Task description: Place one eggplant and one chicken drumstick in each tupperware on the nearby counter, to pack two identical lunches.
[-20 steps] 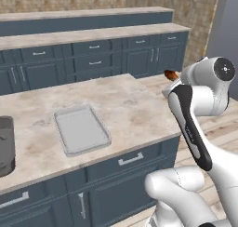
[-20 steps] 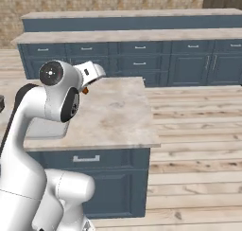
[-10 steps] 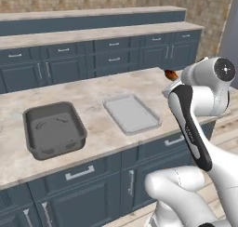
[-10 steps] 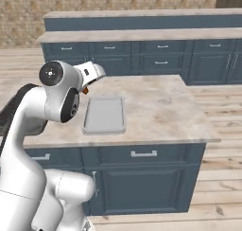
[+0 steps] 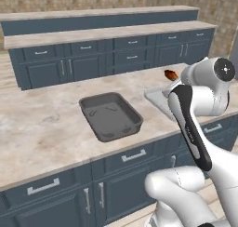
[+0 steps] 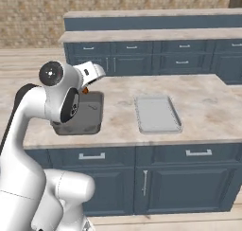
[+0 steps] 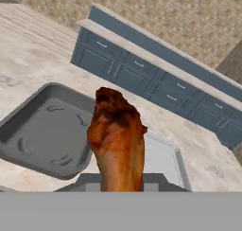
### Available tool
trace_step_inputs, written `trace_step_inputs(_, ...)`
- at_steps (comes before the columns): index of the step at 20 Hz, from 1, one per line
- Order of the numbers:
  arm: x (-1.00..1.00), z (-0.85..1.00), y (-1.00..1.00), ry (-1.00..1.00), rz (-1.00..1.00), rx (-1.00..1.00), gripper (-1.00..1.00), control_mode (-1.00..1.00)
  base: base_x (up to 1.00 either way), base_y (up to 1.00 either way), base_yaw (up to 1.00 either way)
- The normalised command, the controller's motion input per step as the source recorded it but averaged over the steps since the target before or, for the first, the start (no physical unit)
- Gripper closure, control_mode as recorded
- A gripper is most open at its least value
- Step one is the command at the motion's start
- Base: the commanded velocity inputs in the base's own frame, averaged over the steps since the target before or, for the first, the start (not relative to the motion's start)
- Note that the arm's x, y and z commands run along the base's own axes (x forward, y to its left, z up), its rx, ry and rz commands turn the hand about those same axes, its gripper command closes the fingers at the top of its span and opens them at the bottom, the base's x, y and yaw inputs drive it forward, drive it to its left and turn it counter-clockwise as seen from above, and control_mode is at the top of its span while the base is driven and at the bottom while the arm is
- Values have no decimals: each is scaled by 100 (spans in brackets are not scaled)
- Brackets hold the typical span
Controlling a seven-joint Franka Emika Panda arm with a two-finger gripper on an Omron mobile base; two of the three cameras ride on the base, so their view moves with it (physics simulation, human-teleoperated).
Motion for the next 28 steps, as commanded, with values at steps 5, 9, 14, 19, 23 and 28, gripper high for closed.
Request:
trace_step_inputs(5, 0, 0, 0, 0, 0, 0, 100, 100, 40, 41, 0)
trace_step_inputs(9, 0, 0, 0, 0, 0, 0, 100, 100, 53, -2, 0)
trace_step_inputs(14, 0, 0, 0, 0, 0, 0, 100, 100, 48, -6, 0)
trace_step_inputs(19, 0, 0, 0, 0, 0, 0, 100, 100, 58, 0, 0)
trace_step_inputs(23, 0, 0, 0, 0, 0, 0, 100, 100, 40, 0, 3)
trace_step_inputs(28, 0, -17, 5, 1, 0, 0, 100, -100, 8, 0, 3)
